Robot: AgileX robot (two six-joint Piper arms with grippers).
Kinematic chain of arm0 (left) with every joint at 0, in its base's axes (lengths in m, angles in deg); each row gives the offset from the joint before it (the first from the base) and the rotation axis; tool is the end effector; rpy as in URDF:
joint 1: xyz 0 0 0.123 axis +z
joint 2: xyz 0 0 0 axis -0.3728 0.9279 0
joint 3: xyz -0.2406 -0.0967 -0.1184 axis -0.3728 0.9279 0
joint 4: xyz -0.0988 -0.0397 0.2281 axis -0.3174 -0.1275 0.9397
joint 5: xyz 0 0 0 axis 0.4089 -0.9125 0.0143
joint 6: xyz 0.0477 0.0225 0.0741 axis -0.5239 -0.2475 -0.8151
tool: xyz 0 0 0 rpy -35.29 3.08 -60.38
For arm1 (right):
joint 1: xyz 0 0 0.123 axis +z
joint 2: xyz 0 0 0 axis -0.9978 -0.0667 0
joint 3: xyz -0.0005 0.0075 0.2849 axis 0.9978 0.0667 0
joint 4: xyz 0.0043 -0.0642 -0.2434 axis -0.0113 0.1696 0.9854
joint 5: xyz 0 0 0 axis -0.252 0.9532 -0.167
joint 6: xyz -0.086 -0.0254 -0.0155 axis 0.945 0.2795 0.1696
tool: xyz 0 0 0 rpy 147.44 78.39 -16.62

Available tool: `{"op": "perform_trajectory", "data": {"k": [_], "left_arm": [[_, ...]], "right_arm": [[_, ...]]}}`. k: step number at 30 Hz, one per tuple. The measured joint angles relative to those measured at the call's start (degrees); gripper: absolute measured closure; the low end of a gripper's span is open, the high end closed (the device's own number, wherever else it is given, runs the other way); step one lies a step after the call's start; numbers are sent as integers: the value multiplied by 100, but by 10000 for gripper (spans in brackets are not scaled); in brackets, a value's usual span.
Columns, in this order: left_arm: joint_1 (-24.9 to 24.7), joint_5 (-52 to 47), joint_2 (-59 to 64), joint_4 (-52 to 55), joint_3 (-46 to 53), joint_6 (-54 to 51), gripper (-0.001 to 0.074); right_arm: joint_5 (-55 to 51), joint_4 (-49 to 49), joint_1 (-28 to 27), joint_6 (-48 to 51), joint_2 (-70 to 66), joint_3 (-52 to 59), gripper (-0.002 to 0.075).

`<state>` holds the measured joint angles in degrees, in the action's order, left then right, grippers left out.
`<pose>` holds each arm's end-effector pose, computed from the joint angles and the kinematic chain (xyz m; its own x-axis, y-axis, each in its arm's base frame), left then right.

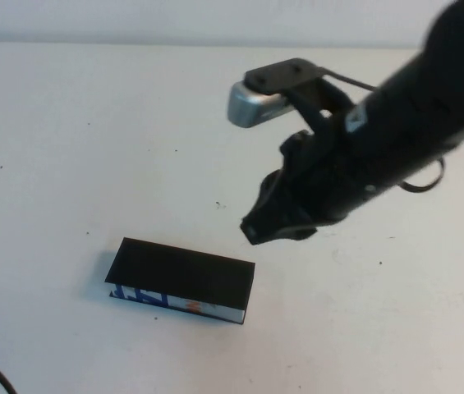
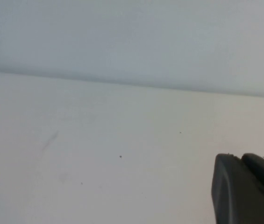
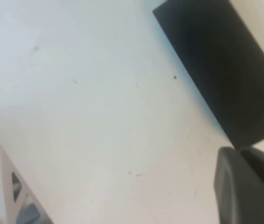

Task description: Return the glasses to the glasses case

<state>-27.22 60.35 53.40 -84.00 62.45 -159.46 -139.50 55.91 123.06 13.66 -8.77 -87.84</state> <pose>0.0926 -0.0009 0.2489 -0.0893 -0.0857 -0.9923 -0.0007 0.9963 -0.0859 0.2446 0.2229 0.3485 -0.6255 -0.5804 -0.5215 -0.7629 0.5952 0.2526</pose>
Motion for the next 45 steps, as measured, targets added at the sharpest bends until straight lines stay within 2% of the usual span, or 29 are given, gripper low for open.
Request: {"op": "perform_trajectory", "data": {"k": [9,17,23,30,35,38,41,45], "left_arm": [[0,-873,0,-42,30,2,738],[0,-915,0,-21,30,-9,738],[0,-915,0,-21,30,-9,738],[0,-915,0,-21,30,-9,738],[0,-928,0,-21,30,-9,738],[0,-937,0,-21,30,-9,738],[0,-937,0,-21,30,-9,738],[0,-937,0,-21,30,-9,738]], "right_arm": [[1807,149,0,-737,3187,2916,737],[2019,913,0,-1610,5386,4124,737],[1987,1005,0,-1711,6055,4381,737],[1928,997,0,-1742,6161,4636,737],[1948,1568,0,-1753,6164,4674,737],[2402,2155,-17,-1929,6173,4850,737],[3446,2596,-520,-1982,6388,5322,737],[5175,2710,-1859,-2020,6964,6436,737]]}}
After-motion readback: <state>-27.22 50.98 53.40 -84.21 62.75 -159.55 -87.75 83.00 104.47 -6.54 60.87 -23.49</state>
